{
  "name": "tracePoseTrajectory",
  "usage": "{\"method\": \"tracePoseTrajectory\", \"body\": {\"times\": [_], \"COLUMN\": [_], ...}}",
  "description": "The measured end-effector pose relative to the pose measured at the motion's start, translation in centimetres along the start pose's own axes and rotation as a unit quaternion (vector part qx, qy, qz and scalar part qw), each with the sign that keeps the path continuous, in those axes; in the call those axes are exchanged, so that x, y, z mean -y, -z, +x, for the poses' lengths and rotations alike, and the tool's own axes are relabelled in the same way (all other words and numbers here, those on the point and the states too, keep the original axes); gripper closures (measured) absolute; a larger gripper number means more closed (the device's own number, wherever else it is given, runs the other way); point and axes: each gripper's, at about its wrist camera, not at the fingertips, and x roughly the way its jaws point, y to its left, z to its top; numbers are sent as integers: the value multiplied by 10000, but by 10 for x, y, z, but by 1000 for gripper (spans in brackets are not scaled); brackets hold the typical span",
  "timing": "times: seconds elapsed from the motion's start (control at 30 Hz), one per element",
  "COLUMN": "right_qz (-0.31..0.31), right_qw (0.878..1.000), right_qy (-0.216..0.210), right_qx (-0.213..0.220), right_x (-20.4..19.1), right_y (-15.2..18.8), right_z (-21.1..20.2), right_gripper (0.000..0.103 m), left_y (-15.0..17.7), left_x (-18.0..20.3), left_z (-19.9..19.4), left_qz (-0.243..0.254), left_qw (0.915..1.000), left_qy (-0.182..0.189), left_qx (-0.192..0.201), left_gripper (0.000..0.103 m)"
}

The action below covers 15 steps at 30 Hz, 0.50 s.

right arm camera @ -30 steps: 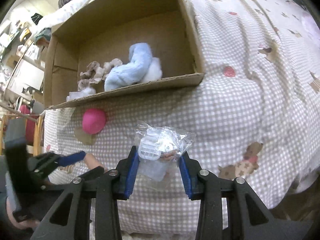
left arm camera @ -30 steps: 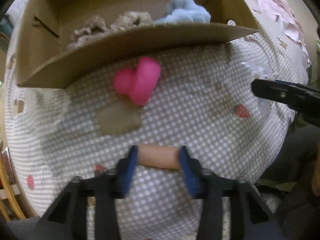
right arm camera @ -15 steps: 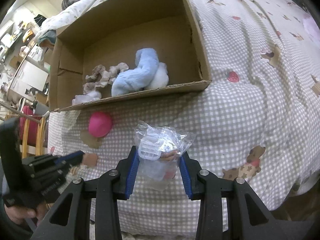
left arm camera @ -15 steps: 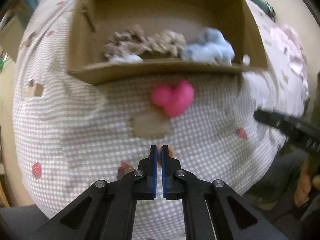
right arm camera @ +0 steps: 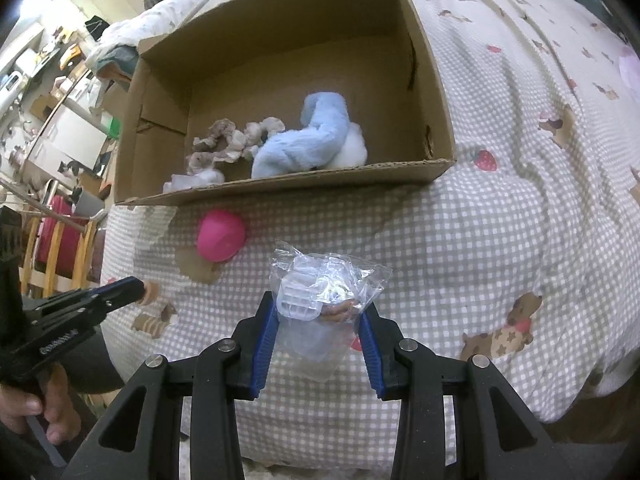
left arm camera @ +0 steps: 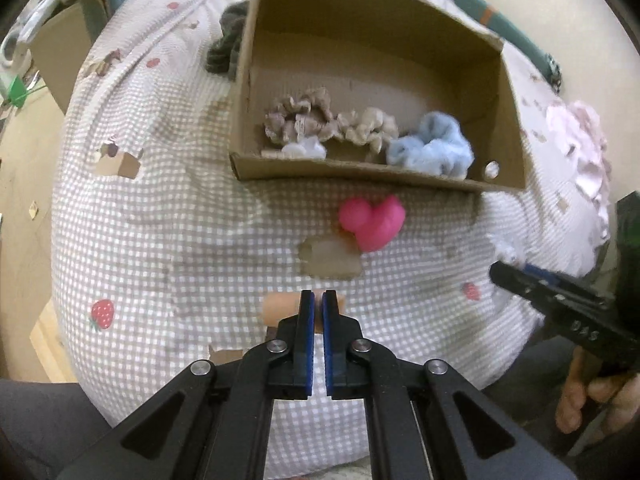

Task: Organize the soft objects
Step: 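Carry the plastic packet and peach cylinder over the box with both grippers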

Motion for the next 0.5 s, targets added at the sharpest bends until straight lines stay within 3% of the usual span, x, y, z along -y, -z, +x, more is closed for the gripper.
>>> {"method": "tracePoseTrajectory", "body": {"times": [0.23, 0.5], "right_qz": [63, 79], "right_qw": [9990, 9960], "right_qy": [-287, -686], "right_qx": [322, 573], "right_x": [2, -2], "right_y": [1, -7], "right_z": [-27, -56], "right_gripper": [62, 62], "left_y": [-7, -24], "left_x": [-11, 3], "left_z": [-48, -79], "left_qz": [-440, -324], "left_qw": [9963, 9941], "left_qy": [435, 404], "left_qx": [596, 953], "left_gripper": [99, 99]}}
